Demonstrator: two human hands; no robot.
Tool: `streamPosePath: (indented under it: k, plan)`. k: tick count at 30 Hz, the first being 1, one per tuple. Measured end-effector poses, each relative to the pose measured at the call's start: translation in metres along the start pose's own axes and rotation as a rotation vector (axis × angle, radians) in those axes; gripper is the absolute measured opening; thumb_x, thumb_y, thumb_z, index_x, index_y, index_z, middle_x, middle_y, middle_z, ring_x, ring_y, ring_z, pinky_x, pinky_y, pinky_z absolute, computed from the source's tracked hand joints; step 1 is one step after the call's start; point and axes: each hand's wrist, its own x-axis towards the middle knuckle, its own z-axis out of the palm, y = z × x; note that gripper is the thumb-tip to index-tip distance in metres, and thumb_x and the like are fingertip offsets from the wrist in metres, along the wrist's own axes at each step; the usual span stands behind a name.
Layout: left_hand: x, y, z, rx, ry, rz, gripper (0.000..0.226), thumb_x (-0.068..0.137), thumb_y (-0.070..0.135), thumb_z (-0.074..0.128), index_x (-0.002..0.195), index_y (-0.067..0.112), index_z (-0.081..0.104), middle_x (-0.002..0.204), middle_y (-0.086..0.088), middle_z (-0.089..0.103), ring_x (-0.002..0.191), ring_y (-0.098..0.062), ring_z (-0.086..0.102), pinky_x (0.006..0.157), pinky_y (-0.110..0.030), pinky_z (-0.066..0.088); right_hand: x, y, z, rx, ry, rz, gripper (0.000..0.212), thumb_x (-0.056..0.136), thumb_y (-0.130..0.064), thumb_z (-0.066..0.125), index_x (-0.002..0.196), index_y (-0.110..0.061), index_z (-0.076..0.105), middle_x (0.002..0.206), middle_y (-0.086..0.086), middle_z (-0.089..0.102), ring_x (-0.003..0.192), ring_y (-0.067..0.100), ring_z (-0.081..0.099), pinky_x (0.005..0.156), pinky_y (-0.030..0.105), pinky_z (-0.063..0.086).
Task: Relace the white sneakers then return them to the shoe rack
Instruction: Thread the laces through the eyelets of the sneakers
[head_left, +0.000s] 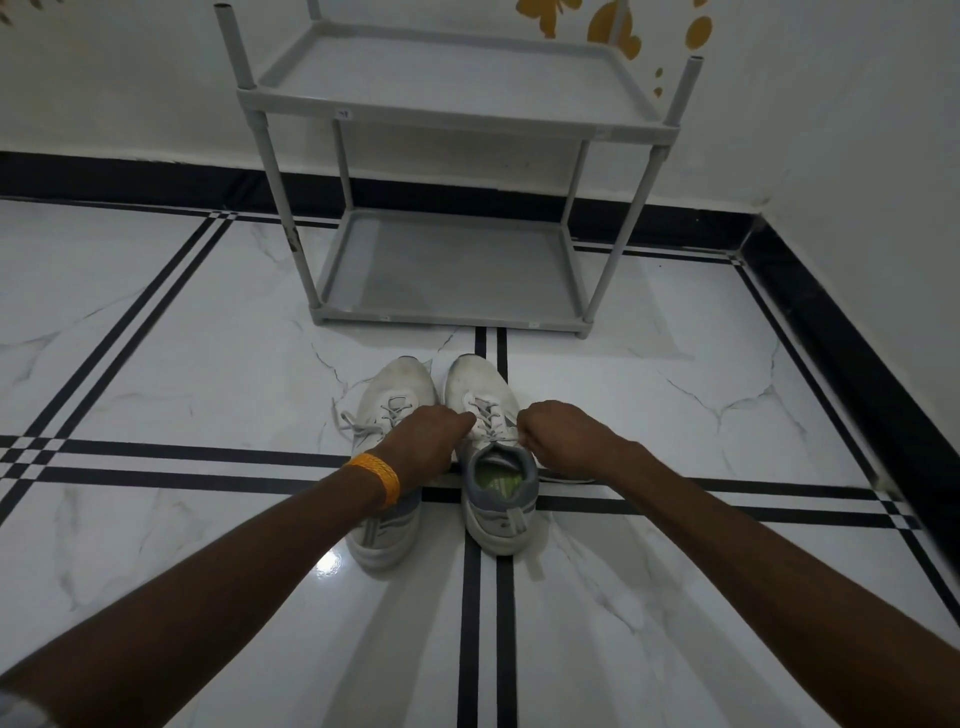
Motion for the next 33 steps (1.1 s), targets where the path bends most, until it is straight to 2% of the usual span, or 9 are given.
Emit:
streamPosePath:
  k: [2, 7, 12, 15, 19, 22, 25, 28, 33]
  plan:
    - [0.0, 0.001, 0.0, 0.016, -0.016, -0.025, 0.021, 0.08, -0.002, 0.054, 0.1, 0.005, 0.056, 0.096, -0.019, 0.067, 0.088, -0.035, 0.062, 0.065, -0.033, 0.036, -0.002, -0.004, 0.004, 0.059, -0.059, 0.03, 0.029, 0.097, -0.021, 0.047, 0.096, 0.005, 0.061, 0.098, 0.022, 0.063, 0.089, 0.035, 0.06, 0.072, 0.037, 0.041]
    - [0.001, -0.001, 0.005, 0.014, -0.033, -0.083, 0.017, 0.084, 0.015, 0.056, 0.099, 0.008, 0.06, 0.1, -0.014, 0.067, 0.089, -0.032, 0.064, 0.072, -0.038, 0.05, -0.002, 0.011, -0.007, 0.695, -0.165, 0.243, 0.039, 0.091, -0.029, 0.048, 0.087, 0.004, 0.067, 0.087, 0.012, 0.067, 0.084, 0.025, 0.058, 0.074, 0.034, 0.043]
    - [0.003, 0.006, 0.001, -0.017, -0.068, -0.094, 0.023, 0.087, 0.025, 0.052, 0.101, 0.007, 0.058, 0.105, -0.012, 0.058, 0.091, -0.034, 0.062, 0.072, -0.04, 0.049, -0.002, -0.004, -0.012, 1.399, -0.056, 0.3, 0.022, 0.095, -0.019, 0.059, 0.089, -0.003, 0.071, 0.107, 0.01, 0.073, 0.1, 0.02, 0.066, 0.09, 0.033, 0.052]
    - [0.001, 0.009, -0.001, -0.062, -0.07, -0.132, 0.025, 0.088, 0.027, 0.05, 0.099, 0.007, 0.06, 0.104, -0.013, 0.059, 0.092, -0.034, 0.062, 0.077, -0.042, 0.053, 0.0, -0.015, 0.005, 1.64, -0.004, 0.304, 0.025, 0.095, -0.011, 0.059, 0.109, 0.009, 0.065, 0.109, 0.017, 0.072, 0.101, 0.024, 0.069, 0.092, 0.034, 0.055]
    - [0.001, 0.01, -0.006, -0.268, -0.1, -0.278, 0.035, 0.092, 0.032, 0.041, 0.084, 0.004, 0.062, 0.097, -0.018, 0.06, 0.08, -0.029, 0.057, 0.071, -0.035, 0.045, 0.001, -0.022, 0.012, 1.652, 0.128, 0.385, 0.022, 0.092, -0.006, 0.063, 0.113, 0.001, 0.068, 0.1, 0.021, 0.072, 0.085, 0.024, 0.071, 0.071, 0.028, 0.06]
    - [0.009, 0.012, -0.021, -0.85, 0.009, -0.534, 0.033, 0.089, 0.03, 0.053, 0.073, 0.004, 0.065, 0.076, -0.013, 0.062, 0.065, -0.019, 0.05, 0.061, -0.031, 0.037, 0.004, -0.028, 0.013, 1.522, 0.188, 0.392, 0.023, 0.09, -0.007, 0.067, 0.112, -0.001, 0.069, 0.086, 0.017, 0.072, 0.069, 0.019, 0.069, 0.065, 0.028, 0.06]
    - [0.013, 0.01, -0.026, -1.336, 0.039, -0.565, 0.029, 0.089, 0.035, 0.058, 0.067, 0.018, 0.065, 0.097, -0.003, 0.073, 0.096, -0.02, 0.063, 0.087, -0.032, 0.045, 0.007, -0.029, 0.014, 1.462, 0.201, 0.367, 0.03, 0.088, -0.006, 0.07, 0.117, -0.003, 0.068, 0.082, 0.017, 0.073, 0.069, 0.022, 0.069, 0.069, 0.032, 0.061]
    - [0.003, 0.012, -0.019, -1.481, 0.094, -0.466, 0.035, 0.094, 0.036, 0.054, 0.075, 0.011, 0.067, 0.107, -0.009, 0.074, 0.107, -0.027, 0.066, 0.098, -0.039, 0.048, 0.005, -0.022, 0.011, 1.479, 0.139, 0.366, 0.038, 0.083, 0.002, 0.072, 0.12, -0.006, 0.065, 0.09, 0.02, 0.074, 0.076, 0.025, 0.072, 0.074, 0.034, 0.062]
    - [-0.001, 0.011, -0.008, -1.18, 0.193, -0.295, 0.02, 0.093, 0.027, 0.061, 0.091, 0.012, 0.075, 0.09, -0.004, 0.075, 0.081, -0.011, 0.07, 0.07, -0.025, 0.056, 0.001, -0.025, 0.009, 1.399, 0.186, 0.351, 0.039, 0.081, -0.008, 0.077, 0.118, -0.009, 0.064, 0.089, 0.021, 0.075, 0.07, 0.023, 0.073, 0.067, 0.031, 0.062]
